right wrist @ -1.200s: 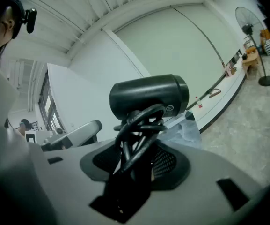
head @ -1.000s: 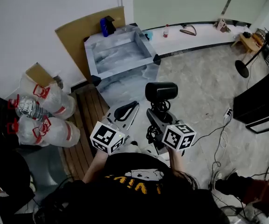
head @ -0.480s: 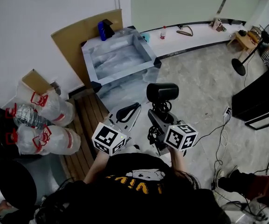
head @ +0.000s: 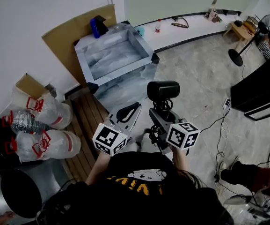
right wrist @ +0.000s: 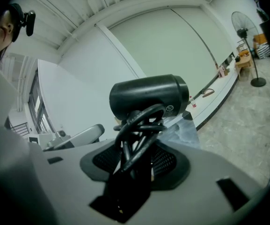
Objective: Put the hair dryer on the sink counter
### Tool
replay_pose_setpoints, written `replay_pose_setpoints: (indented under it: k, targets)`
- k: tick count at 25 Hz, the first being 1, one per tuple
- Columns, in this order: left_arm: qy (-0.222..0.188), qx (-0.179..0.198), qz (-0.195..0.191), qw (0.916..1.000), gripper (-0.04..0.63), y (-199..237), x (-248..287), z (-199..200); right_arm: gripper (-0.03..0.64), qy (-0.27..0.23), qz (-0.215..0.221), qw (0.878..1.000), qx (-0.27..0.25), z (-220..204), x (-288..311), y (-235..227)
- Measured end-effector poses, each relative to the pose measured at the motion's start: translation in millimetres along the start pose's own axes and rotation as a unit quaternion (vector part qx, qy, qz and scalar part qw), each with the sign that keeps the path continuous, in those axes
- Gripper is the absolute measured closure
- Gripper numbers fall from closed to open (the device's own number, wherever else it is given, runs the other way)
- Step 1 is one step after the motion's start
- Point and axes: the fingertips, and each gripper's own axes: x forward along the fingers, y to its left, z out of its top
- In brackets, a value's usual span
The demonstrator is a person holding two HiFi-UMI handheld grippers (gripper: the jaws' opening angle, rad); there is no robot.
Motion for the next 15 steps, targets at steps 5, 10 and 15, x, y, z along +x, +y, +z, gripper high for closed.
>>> replay_pose_setpoints:
  k: [5,10,15]
  targets:
    - [0.001,-0.007,0.010,0.9999,0.569,17,10,-4,0.434,0.002,-0.001,1.000,-0.002,11,12,-10]
    - [0.005,-0.009,0.027,0.9996,0.569,43,28,-7,0.434,0.004,0.009,1.000,0.007,26,39,-30]
    - [0.010,-0.006,0.044,0.9990,0.569,83,59,-4,0.434,0.011,0.019,1.000,0.009,51,82,-57]
